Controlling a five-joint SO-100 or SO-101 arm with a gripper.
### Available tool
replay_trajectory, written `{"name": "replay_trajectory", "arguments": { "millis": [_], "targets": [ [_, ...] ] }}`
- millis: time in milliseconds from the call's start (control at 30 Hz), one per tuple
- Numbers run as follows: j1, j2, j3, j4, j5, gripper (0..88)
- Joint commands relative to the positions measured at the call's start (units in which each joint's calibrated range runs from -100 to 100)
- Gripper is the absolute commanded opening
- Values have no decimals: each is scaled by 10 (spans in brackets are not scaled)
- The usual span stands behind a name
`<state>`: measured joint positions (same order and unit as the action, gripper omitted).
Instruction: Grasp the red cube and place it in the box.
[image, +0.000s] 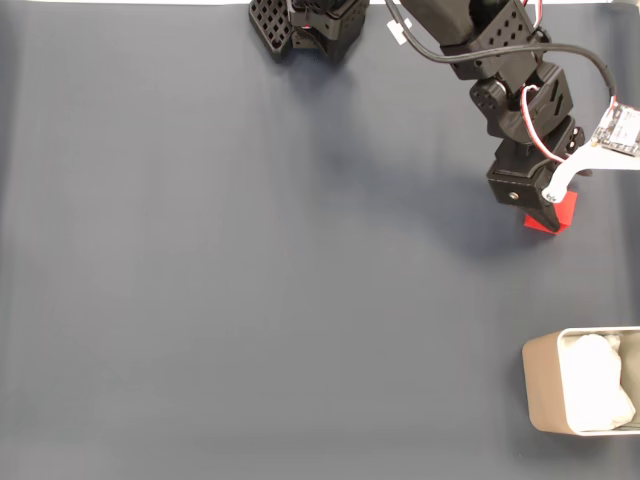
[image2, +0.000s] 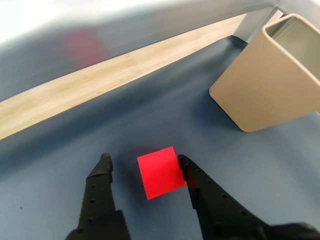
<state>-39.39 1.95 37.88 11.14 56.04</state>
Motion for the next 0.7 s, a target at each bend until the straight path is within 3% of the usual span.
{"name": "replay_trajectory", "arguments": {
  "millis": [0, 667],
  "targets": [
    [-11, -31, -6, -2, -5, 303],
    [-12, -51, 34, 7, 3, 299]
  ]
}}
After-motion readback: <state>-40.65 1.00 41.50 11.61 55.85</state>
